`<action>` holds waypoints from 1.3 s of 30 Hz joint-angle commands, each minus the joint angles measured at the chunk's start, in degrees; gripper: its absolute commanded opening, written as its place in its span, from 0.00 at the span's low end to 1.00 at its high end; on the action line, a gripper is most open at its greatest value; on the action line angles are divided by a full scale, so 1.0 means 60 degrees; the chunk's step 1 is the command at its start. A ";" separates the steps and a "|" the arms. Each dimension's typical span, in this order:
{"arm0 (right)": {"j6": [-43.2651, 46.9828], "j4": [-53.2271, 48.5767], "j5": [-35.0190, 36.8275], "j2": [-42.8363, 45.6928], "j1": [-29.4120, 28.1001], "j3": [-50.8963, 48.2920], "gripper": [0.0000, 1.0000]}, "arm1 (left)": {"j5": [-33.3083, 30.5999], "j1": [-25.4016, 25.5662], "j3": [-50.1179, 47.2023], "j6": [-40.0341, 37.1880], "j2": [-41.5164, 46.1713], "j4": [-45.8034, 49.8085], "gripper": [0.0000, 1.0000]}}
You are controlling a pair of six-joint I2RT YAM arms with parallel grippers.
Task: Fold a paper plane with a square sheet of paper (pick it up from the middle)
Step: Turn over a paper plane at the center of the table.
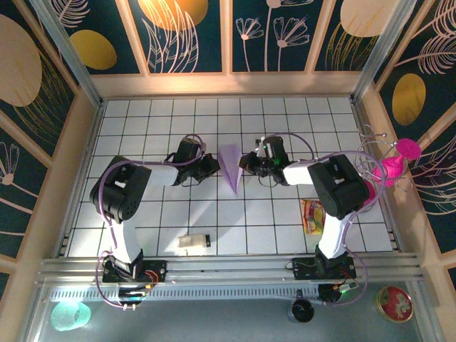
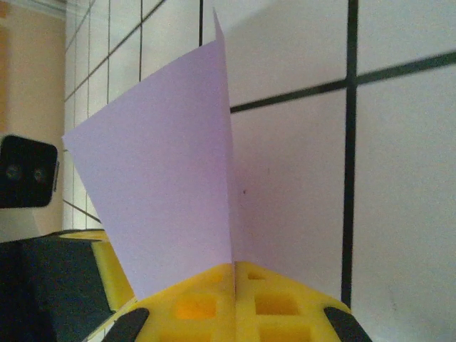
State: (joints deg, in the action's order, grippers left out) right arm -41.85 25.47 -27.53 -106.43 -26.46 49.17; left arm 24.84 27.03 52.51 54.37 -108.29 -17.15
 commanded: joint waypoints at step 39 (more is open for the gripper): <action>0.0401 -0.1299 0.0752 0.0685 0.0032 -0.0071 0.30 | -0.0376 0.0037 -0.1004 0.0164 0.0964 0.0038 0.00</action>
State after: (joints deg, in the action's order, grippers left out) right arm -41.93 22.55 -26.92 -106.72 -25.96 47.07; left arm 21.23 27.03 45.12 56.62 -102.52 -17.56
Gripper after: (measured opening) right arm 0.283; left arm 0.044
